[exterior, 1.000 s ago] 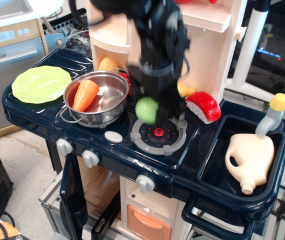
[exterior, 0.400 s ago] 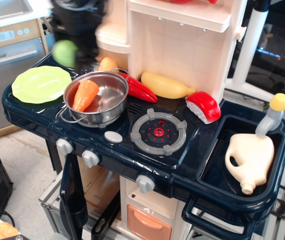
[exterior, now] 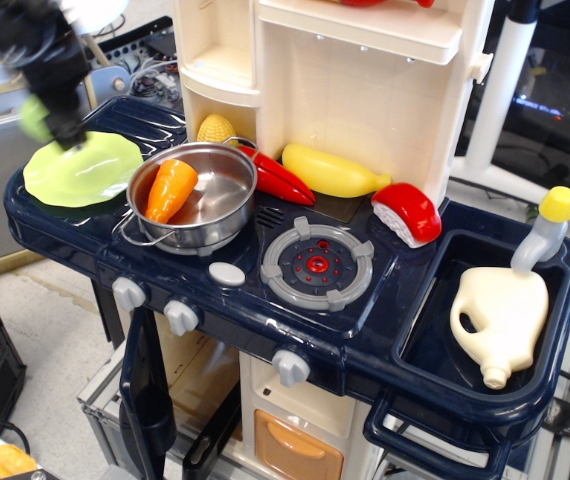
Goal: Put pear on plate
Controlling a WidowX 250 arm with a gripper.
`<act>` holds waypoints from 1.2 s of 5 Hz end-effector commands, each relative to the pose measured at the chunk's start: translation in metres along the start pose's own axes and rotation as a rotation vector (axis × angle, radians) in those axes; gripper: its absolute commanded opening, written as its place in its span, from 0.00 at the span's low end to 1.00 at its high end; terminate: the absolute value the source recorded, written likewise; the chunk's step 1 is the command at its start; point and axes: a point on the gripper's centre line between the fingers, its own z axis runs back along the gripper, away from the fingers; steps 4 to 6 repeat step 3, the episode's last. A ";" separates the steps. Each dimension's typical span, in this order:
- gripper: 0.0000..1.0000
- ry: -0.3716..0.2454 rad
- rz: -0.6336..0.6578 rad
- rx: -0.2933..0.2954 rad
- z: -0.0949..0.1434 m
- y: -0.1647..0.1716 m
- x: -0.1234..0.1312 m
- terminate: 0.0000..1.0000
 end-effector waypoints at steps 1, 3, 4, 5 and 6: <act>0.00 -0.081 0.025 -0.015 -0.012 0.001 0.022 0.00; 1.00 -0.055 0.102 -0.146 -0.015 -0.021 0.038 1.00; 1.00 -0.055 0.102 -0.146 -0.015 -0.021 0.038 1.00; 1.00 -0.055 0.102 -0.146 -0.015 -0.021 0.038 1.00; 1.00 -0.055 0.102 -0.146 -0.015 -0.021 0.038 1.00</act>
